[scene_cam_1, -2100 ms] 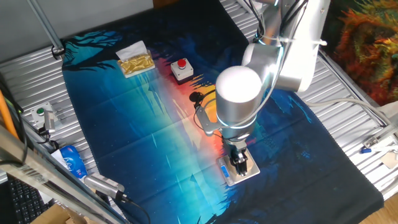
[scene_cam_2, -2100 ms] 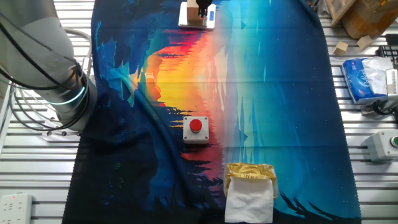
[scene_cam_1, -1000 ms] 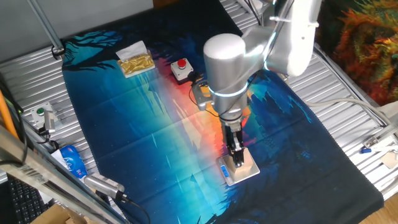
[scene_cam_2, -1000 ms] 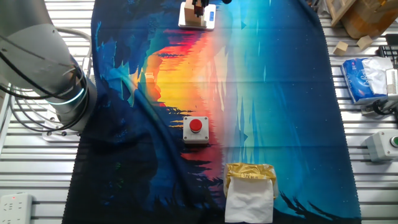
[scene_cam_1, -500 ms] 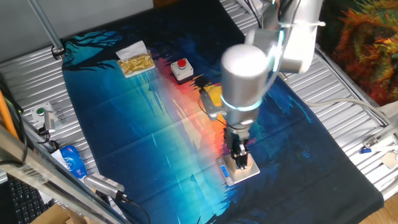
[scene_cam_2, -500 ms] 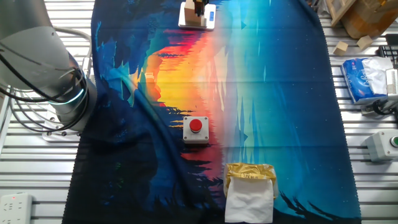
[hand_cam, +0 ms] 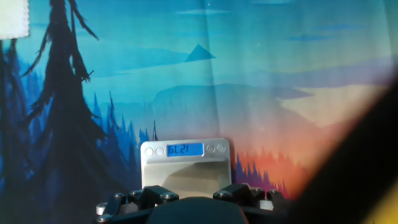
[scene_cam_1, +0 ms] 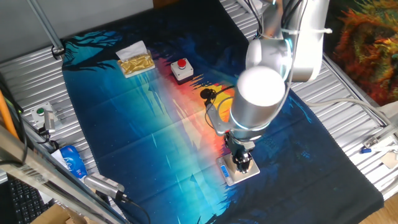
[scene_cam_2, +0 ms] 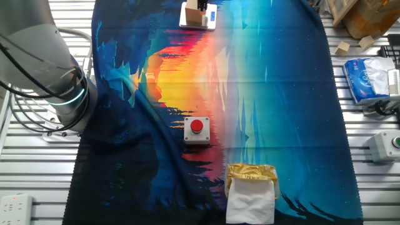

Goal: Remove the object from the scale

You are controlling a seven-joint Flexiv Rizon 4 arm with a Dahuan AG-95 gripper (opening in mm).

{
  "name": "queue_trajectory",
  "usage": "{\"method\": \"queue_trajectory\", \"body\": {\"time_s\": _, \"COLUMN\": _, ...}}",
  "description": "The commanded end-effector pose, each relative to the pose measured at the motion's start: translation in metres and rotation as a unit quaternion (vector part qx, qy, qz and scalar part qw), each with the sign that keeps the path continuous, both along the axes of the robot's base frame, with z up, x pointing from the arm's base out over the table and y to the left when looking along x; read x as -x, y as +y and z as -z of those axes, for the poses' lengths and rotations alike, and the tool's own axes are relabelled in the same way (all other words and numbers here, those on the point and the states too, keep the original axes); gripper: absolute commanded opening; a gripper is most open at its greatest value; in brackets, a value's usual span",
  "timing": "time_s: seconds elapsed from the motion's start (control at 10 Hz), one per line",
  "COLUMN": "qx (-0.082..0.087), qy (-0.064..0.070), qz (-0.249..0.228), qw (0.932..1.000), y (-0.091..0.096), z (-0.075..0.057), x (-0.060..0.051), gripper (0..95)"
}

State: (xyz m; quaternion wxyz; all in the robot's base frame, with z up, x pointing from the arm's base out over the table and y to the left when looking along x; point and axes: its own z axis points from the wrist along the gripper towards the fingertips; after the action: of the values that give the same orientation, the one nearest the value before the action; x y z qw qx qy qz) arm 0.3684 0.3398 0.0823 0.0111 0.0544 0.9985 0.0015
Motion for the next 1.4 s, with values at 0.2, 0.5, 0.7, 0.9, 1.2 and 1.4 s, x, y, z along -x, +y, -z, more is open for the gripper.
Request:
{"method": "queue_trajectory", "body": {"time_s": 0.2, "qx": -0.012, "qy": -0.001, "qz": 0.024, "qw": 0.9996, "y": -0.001, "z": 0.002, "x": 0.000, "gripper": 76.0}}
{"method": "queue_trajectory", "body": {"time_s": 0.5, "qx": -0.013, "qy": -0.002, "qz": 0.029, "qw": 0.9995, "y": 0.000, "z": 0.005, "x": -0.001, "gripper": 76.0}}
{"method": "queue_trajectory", "body": {"time_s": 0.7, "qx": -0.014, "qy": -0.002, "qz": 0.030, "qw": 0.9995, "y": 0.000, "z": 0.010, "x": -0.001, "gripper": 76.0}}
{"method": "queue_trajectory", "body": {"time_s": 0.9, "qx": -0.016, "qy": -0.002, "qz": 0.028, "qw": 0.9995, "y": 0.001, "z": 0.016, "x": -0.001, "gripper": 76.0}}
{"method": "queue_trajectory", "body": {"time_s": 1.2, "qx": -0.012, "qy": 0.002, "qz": 0.038, "qw": 0.9992, "y": 0.002, "z": 0.017, "x": -0.001, "gripper": 19.0}}
{"method": "queue_trajectory", "body": {"time_s": 1.4, "qx": -0.009, "qy": 0.003, "qz": 0.041, "qw": 0.9991, "y": 0.002, "z": 0.017, "x": -0.001, "gripper": 0.0}}
